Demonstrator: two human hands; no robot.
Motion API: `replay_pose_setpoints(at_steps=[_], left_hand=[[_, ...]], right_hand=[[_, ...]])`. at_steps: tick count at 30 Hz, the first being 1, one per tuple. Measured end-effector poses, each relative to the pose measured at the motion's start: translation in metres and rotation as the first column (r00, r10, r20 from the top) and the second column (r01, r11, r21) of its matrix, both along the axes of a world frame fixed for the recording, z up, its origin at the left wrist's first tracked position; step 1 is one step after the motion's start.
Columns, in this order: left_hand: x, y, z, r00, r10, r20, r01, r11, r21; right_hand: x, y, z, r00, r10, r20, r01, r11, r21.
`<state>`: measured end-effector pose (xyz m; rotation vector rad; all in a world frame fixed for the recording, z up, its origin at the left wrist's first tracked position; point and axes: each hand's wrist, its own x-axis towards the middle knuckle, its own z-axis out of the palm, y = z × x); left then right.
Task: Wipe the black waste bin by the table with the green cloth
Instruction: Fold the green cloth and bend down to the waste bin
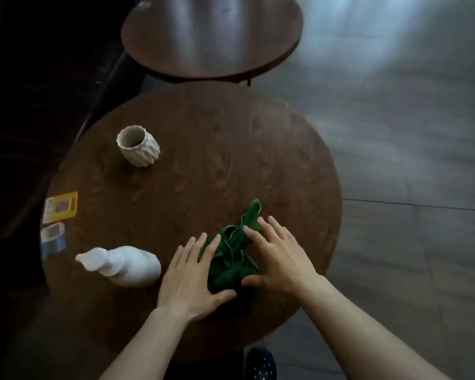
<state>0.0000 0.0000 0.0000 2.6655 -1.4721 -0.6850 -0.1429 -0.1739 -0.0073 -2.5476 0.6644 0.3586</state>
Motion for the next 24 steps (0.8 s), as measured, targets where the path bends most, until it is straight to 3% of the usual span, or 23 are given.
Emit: replay_pose_setpoints(at_steps=[5,12,17,21,24], left_hand=[[-0.003,0.013,-0.044,0.999,0.027,-0.045,-0.023,0.995,0.098],[-0.012,0.022,-0.059,1.0,0.007,0.008,-0.007,0.999,-0.045],[-0.015,0.015,-0.044,1.0,-0.015,0.001,0.015,0.996,-0.088],[-0.017,0.017,-0.021,0.997,-0.076,0.024,0.078,0.991,-0.108],[-0.016,0.019,0.006,0.99,-0.124,0.073,0.133,0.98,-0.148]], right_hand=[[0.026,-0.001,-0.042,0.962,0.272,-0.017,-0.272,0.961,-0.056],[0.035,0.006,-0.056,0.938,0.342,-0.047,-0.345,0.932,-0.107],[0.024,0.024,-0.041,0.943,0.333,0.017,-0.327,0.934,-0.145],[0.002,0.037,-0.024,0.985,0.169,0.031,-0.168,0.986,-0.013],[-0.01,0.043,0.002,0.994,0.081,0.073,-0.077,0.996,-0.054]])
